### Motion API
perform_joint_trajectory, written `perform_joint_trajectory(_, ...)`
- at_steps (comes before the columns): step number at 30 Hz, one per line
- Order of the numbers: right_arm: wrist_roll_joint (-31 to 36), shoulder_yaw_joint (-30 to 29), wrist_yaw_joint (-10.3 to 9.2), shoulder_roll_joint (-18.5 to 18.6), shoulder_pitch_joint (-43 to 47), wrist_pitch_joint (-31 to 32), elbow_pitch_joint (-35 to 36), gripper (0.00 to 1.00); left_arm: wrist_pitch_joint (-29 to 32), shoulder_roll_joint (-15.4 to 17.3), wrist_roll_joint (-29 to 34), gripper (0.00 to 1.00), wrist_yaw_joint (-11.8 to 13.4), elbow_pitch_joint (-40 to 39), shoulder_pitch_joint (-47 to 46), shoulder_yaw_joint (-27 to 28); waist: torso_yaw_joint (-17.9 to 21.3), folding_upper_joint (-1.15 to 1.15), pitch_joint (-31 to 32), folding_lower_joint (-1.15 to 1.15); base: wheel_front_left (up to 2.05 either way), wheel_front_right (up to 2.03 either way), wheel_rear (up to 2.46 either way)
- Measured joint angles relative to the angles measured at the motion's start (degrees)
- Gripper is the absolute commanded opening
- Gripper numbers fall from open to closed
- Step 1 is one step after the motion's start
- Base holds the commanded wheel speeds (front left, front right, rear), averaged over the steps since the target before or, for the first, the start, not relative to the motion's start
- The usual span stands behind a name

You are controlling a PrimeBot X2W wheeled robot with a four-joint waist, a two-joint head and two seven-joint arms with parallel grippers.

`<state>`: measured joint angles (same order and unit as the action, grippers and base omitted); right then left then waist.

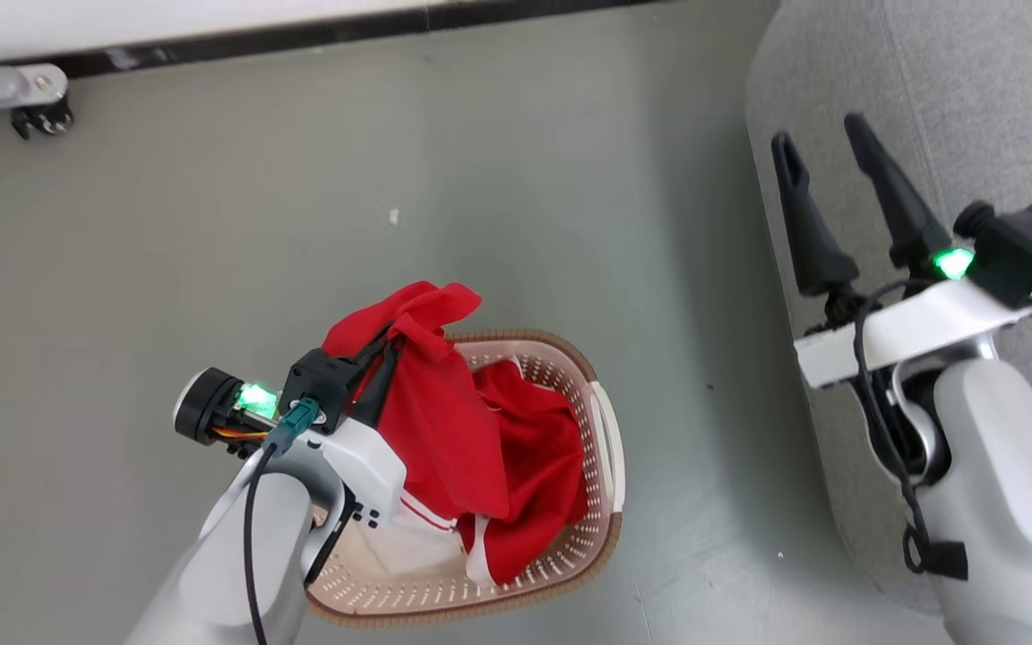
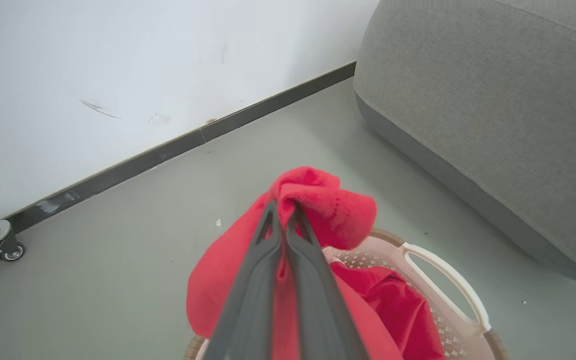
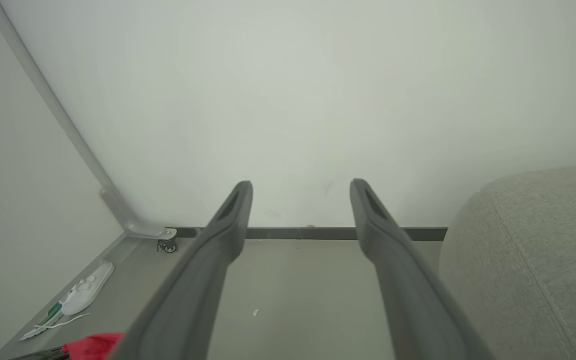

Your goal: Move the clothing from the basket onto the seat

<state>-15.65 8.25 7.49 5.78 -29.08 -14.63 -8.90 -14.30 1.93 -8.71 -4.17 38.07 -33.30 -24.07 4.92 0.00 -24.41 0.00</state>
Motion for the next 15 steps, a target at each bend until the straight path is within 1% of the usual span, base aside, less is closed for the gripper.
perform_joint_trajectory(6, -0.23, -0.03, 0.00, 0.47, 1.98, 0.00, -0.90, 1.00, 0.00, 0.04, -0.49, 0.00, -0.01, -4.02, 2.30, 0.90, -0.76, 0.00, 2.74, 0.00, 0.00, 0.00, 0.00)
perform_joint_trajectory(12, -0.52, 0.00, 0.00, 0.97, 2.39, 0.00, -0.99, 1.00, 0.00, 0.05, -2.38, 0.00, -0.02, -7.50, 4.33, 2.07, -1.42, 0.00, 5.48, 0.00, 0.00, 0.00, 0.00)
perform_joint_trajectory(15, -0.63, 0.19, 0.00, 1.22, 4.09, 0.00, -1.13, 1.00, 0.00, 0.04, -2.88, 0.00, -0.07, -9.36, 4.73, 2.50, -1.72, 0.00, 6.85, 0.00, 0.00, 0.00, 0.00)
